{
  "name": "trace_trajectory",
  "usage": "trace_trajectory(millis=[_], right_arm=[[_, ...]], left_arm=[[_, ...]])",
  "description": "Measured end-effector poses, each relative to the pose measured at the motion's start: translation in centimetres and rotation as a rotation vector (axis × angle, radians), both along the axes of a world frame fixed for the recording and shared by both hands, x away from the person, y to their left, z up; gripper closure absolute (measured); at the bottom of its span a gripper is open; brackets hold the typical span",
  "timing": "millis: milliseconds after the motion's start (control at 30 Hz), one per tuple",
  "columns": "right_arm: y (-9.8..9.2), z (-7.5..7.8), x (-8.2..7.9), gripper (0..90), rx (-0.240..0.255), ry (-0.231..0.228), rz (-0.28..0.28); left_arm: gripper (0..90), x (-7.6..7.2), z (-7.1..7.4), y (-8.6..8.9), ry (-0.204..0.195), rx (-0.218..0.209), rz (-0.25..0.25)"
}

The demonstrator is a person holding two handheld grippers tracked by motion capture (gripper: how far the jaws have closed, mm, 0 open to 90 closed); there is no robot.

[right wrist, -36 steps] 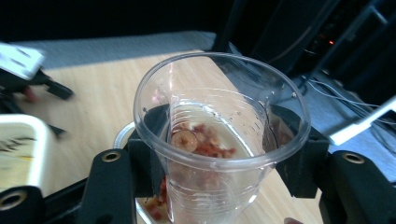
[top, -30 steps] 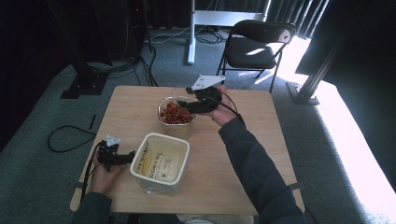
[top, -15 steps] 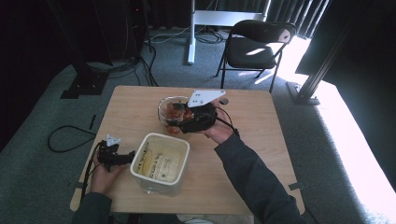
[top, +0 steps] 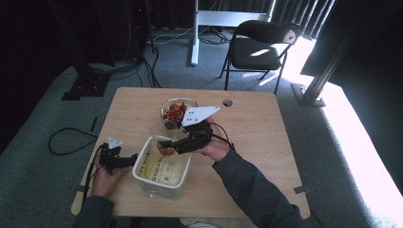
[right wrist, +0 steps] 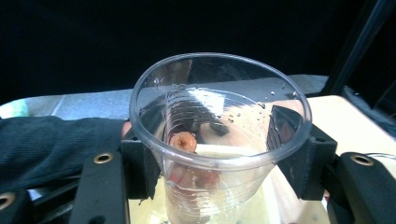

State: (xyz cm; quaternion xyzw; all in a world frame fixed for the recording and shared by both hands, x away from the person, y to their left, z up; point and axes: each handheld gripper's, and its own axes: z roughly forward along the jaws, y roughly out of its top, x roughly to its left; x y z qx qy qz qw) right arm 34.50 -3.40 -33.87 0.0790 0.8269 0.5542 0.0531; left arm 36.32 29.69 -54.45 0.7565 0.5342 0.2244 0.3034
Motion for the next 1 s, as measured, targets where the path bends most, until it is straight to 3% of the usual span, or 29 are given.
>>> trace_trajectory(millis=[300,1000], right_arm=[[0.7,-1.0,-0.4,36.9,-0.017,0.006,0.024],[1.2,-1.8,-0.6,35.8,-0.031,0.02,0.038]], left_arm=[[10.4,0.0,0.0,0.0,0.0,0.0,0.0],[10.4,0.0,0.0,0.0,0.0,0.0,0.0]])
